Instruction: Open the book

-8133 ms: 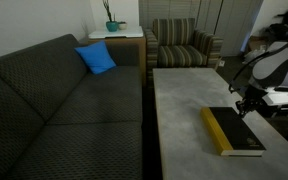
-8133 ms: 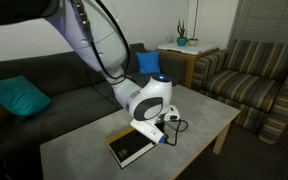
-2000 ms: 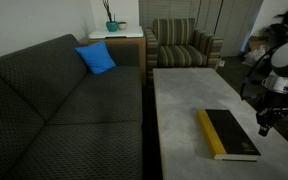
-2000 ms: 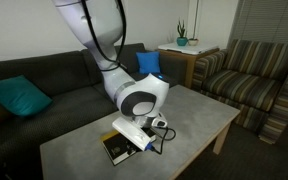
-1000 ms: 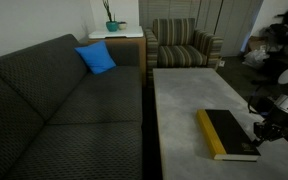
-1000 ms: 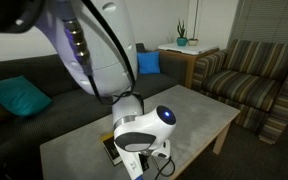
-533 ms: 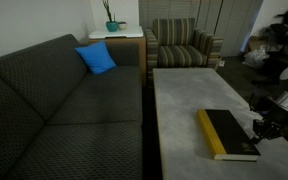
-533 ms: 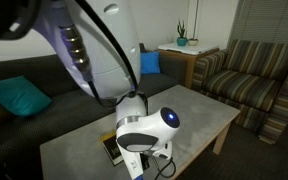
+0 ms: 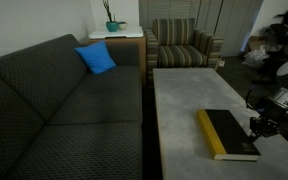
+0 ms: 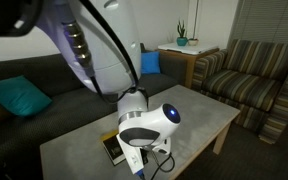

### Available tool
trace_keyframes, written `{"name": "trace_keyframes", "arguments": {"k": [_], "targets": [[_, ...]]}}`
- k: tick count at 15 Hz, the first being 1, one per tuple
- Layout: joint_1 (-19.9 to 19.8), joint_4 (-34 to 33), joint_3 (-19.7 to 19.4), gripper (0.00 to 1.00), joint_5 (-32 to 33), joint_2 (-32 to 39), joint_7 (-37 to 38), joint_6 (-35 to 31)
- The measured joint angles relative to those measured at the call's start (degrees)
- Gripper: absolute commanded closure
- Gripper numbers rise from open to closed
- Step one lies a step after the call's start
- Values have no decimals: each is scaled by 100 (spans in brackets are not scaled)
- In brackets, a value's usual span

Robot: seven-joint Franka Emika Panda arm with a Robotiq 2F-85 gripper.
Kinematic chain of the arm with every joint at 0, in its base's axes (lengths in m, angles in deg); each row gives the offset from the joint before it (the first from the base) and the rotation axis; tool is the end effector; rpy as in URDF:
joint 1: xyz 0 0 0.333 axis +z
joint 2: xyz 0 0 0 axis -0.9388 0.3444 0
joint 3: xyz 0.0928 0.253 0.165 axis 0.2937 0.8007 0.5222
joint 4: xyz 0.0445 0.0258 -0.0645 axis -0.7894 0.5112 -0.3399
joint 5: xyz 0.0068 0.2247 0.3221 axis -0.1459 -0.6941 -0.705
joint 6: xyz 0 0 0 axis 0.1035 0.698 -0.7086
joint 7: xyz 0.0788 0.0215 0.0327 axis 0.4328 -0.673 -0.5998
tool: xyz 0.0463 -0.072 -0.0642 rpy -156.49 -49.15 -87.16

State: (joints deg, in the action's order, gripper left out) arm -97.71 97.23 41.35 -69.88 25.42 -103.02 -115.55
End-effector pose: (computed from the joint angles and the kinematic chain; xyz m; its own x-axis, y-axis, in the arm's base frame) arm 0.5633 -0.0993 -0.1704 0.9713 -0.1655 -0.1709 -0.2253 -0.8707 -0.4372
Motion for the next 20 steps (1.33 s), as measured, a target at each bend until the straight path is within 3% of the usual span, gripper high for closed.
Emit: {"name": "trace_keyframes", "arguments": {"k": [20], "targets": [[177, -251, 12, 100, -1, -245, -387, 637]]}}
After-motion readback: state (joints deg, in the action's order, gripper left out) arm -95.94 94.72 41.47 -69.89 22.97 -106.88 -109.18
